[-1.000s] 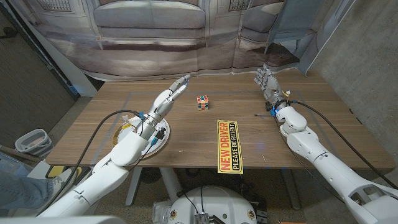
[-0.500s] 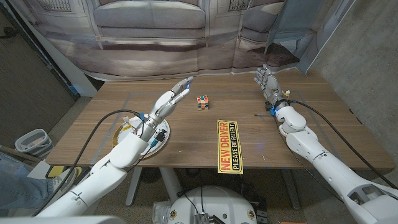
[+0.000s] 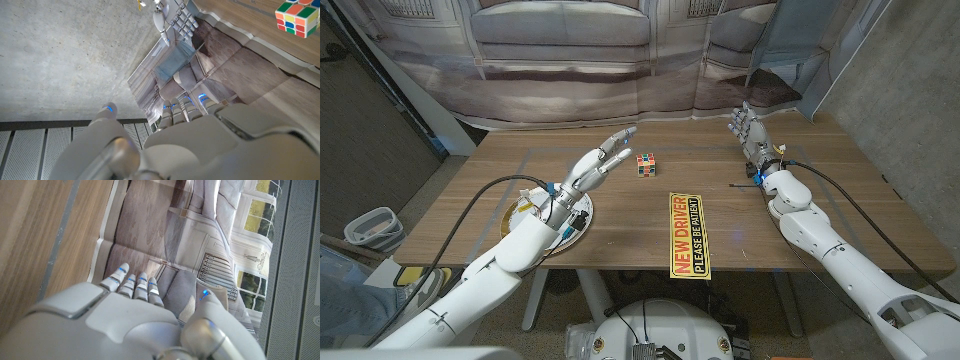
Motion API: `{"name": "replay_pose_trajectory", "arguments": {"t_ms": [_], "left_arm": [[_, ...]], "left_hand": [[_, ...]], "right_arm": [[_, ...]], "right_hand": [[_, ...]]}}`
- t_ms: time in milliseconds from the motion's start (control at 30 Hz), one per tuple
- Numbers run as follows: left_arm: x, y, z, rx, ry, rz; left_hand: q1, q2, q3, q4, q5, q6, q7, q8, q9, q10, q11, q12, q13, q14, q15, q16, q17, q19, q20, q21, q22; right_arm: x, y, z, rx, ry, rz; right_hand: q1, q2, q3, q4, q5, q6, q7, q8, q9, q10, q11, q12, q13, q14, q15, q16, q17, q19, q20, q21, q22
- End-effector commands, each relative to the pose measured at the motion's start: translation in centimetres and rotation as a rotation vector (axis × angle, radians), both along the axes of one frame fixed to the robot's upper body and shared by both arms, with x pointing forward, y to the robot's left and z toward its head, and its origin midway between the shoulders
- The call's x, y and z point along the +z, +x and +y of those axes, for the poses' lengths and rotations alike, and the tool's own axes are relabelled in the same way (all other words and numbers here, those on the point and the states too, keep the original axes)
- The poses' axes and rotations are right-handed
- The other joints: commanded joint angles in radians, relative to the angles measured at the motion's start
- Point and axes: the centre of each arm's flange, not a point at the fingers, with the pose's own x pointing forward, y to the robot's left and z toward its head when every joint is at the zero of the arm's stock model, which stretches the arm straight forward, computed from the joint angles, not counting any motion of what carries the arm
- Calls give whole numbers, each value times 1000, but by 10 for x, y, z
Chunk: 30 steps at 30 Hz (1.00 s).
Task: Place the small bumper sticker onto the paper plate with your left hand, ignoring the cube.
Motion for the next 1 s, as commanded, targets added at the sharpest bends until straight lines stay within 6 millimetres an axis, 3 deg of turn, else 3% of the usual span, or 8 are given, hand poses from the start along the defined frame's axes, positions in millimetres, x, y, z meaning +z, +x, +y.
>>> {"name": "replay_pose_trajectory", "arguments": {"t_ms": [33,1000], "left_arm": [[1,-7,-8,17,41,-25],[0,-23,-15,99,157,-63]], "left_hand": [[16,-2,1,-11,6,9,0,8,3,8,-7,3,3,3,0,0,3,3,-19,-3,2],[37,-5,-1,-25,12,14,-3,5,3,12,-6,-1,3,7,-5,-2,3,3,-17,-7,2]], "right_arm": [[-1,-1,-1,0,7,0],[-1,-4,5,1,6,-9]], "right_hand": [[9,1,2,-2,4,5,3,1,6,12,2,0,3,8,5,-4,6,13,-26,-3,3],[10,2,0,-5,3,5,1,1,6,13,2,-2,3,9,5,-5,6,16,-24,-10,3]]}}
